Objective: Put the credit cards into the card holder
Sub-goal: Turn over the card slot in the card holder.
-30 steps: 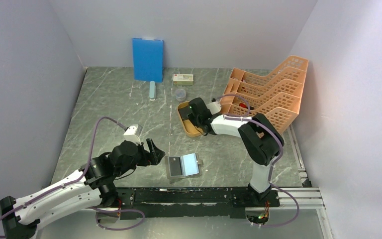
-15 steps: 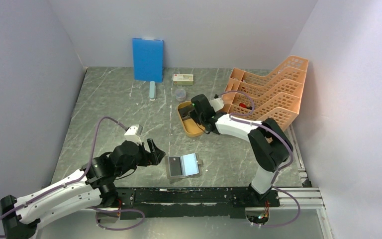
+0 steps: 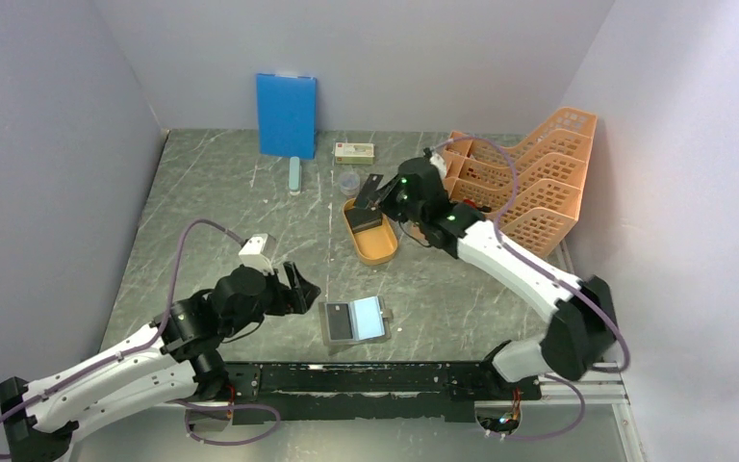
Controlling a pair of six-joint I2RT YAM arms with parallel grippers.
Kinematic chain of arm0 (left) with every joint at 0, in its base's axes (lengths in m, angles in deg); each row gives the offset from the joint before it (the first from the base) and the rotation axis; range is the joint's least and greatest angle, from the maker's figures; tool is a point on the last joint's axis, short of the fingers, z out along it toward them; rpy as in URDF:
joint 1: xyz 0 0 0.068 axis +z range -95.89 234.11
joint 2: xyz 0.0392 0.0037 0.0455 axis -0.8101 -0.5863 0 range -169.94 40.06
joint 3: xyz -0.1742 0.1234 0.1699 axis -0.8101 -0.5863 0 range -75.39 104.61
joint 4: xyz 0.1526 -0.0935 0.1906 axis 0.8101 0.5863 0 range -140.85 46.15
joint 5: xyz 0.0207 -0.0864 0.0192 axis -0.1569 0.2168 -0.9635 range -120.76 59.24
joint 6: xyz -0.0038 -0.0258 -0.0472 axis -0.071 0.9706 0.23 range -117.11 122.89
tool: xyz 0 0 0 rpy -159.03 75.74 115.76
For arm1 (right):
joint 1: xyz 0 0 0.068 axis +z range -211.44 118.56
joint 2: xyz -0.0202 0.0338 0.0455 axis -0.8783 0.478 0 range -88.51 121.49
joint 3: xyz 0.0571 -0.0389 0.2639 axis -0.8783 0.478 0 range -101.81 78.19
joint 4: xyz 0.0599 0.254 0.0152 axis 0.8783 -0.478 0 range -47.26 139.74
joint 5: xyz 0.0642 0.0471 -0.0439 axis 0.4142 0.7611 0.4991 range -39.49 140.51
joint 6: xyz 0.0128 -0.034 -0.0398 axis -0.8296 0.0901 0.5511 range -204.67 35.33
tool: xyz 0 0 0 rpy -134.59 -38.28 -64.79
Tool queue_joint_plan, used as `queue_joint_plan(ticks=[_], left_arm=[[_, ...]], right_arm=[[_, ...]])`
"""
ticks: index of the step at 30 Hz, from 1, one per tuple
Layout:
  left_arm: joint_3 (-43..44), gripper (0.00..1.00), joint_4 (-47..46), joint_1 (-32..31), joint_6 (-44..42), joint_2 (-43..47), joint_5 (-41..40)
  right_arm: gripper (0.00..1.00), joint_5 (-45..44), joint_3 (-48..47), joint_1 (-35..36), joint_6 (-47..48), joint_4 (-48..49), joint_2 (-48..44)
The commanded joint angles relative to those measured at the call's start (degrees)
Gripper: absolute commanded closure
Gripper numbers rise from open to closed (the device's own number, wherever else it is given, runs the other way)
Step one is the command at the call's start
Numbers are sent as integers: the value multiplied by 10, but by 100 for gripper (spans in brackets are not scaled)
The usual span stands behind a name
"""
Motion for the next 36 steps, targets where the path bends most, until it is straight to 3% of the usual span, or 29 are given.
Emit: queue_joint_plan(ticks=[1,4,7,10,17,29,36], left_arm=[[50,13,-1,-2,-38,3,-19],[49,14,-36,-2,-55,-2,10],[34,17,-105,-2,-69,-28,82],[24,20,-155,-4,-57,-78,122],[39,22,-218,-13,-32,-185,151],[27,29,-289,-29,4,-318,160],[76,31,-279,-58,-14,-397,148]], right_arm=[[100,167,-15,-2,212,-74,-97],[100,239,29,-2,315,-117,-172],[100,250,98,-1,364,-174,-225],[100,266,177,-1,353,-188,-256],[100,322,306,-1,281,-104,-282],[100,330,326,2,290,-102,-271],[100,331,332,4,293,-106,-275]])
